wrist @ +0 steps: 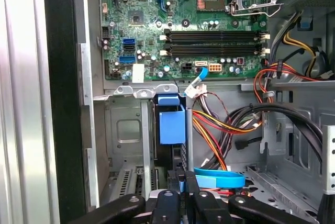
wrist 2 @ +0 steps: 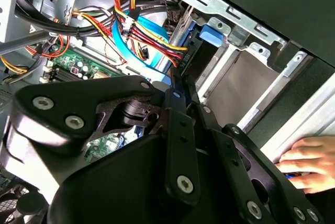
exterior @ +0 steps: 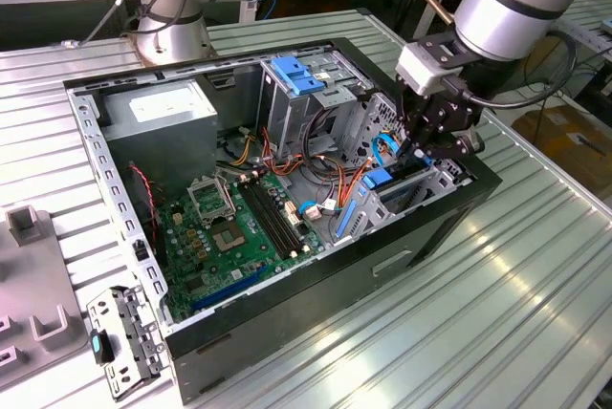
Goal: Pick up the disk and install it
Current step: 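Insert the second disk wire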
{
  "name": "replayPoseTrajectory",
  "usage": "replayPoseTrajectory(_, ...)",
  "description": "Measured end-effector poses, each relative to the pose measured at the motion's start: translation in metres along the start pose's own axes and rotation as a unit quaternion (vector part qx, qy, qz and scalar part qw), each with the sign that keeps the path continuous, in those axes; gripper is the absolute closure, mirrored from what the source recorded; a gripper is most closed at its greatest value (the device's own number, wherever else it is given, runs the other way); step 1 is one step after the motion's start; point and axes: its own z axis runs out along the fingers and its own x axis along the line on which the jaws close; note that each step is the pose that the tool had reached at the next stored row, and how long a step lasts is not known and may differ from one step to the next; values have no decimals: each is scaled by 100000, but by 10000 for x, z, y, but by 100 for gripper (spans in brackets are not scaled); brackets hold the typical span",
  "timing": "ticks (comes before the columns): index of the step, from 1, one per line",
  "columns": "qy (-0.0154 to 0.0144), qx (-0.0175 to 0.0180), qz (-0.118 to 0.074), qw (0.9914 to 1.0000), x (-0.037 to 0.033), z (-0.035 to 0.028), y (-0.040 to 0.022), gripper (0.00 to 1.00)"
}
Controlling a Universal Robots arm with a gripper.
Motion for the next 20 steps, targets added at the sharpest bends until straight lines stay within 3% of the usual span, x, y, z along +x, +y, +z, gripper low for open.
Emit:
replayPoseTrajectory(13, -264, -15, 14, 100000, 3, 39, 2, 84)
replayPoseTrajectory(20, -282, -16, 16, 100000, 1, 17, 1, 84)
